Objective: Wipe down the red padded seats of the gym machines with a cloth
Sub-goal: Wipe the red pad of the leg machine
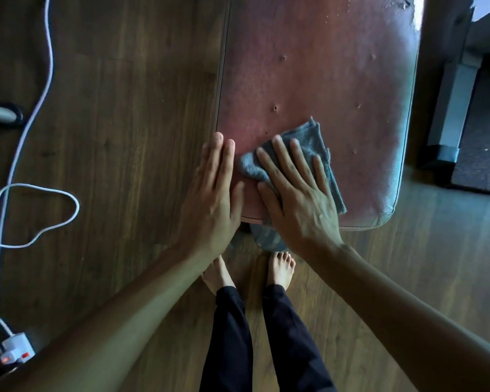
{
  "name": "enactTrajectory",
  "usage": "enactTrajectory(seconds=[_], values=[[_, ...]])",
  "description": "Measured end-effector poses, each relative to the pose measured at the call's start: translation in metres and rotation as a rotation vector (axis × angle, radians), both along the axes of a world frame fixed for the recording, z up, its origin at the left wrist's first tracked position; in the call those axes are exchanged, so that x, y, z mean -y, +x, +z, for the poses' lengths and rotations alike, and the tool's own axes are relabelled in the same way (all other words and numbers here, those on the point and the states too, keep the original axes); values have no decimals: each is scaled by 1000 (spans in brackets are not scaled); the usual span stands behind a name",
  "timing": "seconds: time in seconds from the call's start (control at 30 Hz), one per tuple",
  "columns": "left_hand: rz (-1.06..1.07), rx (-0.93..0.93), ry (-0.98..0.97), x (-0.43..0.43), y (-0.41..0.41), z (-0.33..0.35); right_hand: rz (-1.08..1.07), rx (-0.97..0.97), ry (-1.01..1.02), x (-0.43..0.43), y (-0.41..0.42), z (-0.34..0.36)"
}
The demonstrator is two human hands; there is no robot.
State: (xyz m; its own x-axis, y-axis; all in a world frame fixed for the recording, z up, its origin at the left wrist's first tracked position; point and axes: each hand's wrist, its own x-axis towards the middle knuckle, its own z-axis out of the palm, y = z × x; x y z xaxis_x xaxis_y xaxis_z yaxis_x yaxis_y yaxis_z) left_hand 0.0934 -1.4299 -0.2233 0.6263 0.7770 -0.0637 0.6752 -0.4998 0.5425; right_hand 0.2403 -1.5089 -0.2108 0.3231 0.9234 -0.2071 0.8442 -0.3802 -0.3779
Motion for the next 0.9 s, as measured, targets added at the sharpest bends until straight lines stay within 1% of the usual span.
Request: enactTrajectory(seconds=[0.07, 0.17, 0.2, 0.23, 0.3, 0.37, 0.4, 0.47, 0.5, 0.53, 0.57, 0.67, 0.7, 0.73, 0.8, 0.87, 0.9], values=[[-7, -8, 30, -1, 0, 3, 24, 15, -33, 8, 9, 0], [10, -13, 9, 0, 1, 1, -113, 4, -20, -33, 15, -5], [7, -3, -5, 0, 0, 1, -124, -4, -16, -42, 9, -6], [11, 11, -25, 1, 0, -1, -97, -5, -16, -41, 2, -6], [4, 10, -11, 1, 0, -1, 36, 15, -18, -14, 1, -5], [7, -9, 40, 0, 1, 2, 147, 74, -32, 15, 18, -3], [12, -12, 59, 0, 2, 3, 146, 107, -36, 17, 29, -5], [16, -6, 61, 1, 2, 3, 21, 122, -47, -10, 38, -10], [25, 13, 32, 2, 2, 1, -54, 113, -41, -30, 33, -11], [43, 37, -14, 3, 1, -1, -98, 103, -31, -46, 22, -12], [58, 60, -53, 4, 1, -3, -92, 96, -14, -53, 10, -12], [70, 110, -78, 6, 2, -5, 136, 109, 16, -19, 3, -11], [68, 104, -77, 6, 2, -4, 191, 114, 4, -2, 12, -8], [60, 96, -75, 6, 2, -3, 202, 126, -2, 6, 25, -8], [49, 79, -88, 5, 1, -3, 82, 150, -12, -9, 44, -11], [46, 64, -135, 4, 0, -5, -84, 136, -2, -50, 38, -15], [47, 64, -159, 4, -1, -6, -113, 134, 17, -66, 28, -15]])
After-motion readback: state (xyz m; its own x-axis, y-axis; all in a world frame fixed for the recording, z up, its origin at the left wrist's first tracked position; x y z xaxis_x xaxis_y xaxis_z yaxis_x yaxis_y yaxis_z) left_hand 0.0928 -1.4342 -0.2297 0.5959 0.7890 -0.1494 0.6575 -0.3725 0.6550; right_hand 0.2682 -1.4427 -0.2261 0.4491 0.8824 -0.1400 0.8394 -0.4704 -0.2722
